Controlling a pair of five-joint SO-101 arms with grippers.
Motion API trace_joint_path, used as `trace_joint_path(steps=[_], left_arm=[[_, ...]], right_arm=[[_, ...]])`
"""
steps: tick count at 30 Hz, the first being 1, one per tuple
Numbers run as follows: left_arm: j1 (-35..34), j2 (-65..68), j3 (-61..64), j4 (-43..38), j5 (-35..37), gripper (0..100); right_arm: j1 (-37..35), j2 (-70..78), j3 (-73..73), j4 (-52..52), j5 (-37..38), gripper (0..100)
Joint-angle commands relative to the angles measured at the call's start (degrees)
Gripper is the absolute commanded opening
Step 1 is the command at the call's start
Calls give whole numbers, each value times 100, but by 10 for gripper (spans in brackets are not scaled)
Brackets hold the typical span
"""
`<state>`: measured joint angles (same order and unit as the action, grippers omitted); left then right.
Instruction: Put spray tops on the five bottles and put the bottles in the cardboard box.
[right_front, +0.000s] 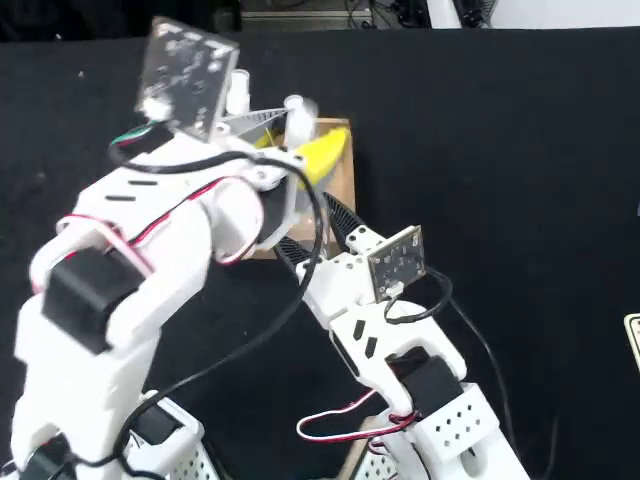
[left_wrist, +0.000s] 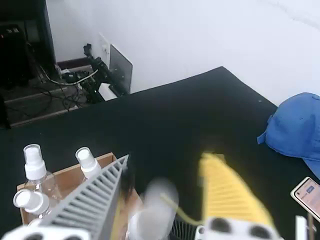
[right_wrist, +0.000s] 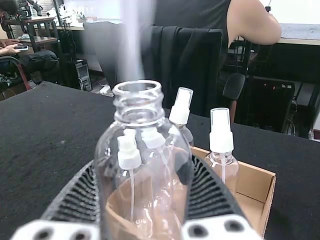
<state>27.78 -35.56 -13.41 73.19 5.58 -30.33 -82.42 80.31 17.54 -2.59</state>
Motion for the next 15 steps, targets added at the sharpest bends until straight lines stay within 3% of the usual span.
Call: trace_joint_path(steps=[1, 5, 7, 10, 15], left_arm=[[57, -299, 22, 325, 26, 263], [13, -378, -84, 510, -9, 263], [-409, -536, -312, 703, -185, 263], [-1323, -686, -382, 826, -396, 263], [-3530, -580, 207, 923, -404, 263]], right_arm=[[-53, 40, -31, -193, -35, 10], [-44, 40, -22, -185, -35, 10], [-44, 40, -22, -167, -35, 10], [79, 40, -22, -141, -35, 10], [932, 40, -84, 97, -44, 10]])
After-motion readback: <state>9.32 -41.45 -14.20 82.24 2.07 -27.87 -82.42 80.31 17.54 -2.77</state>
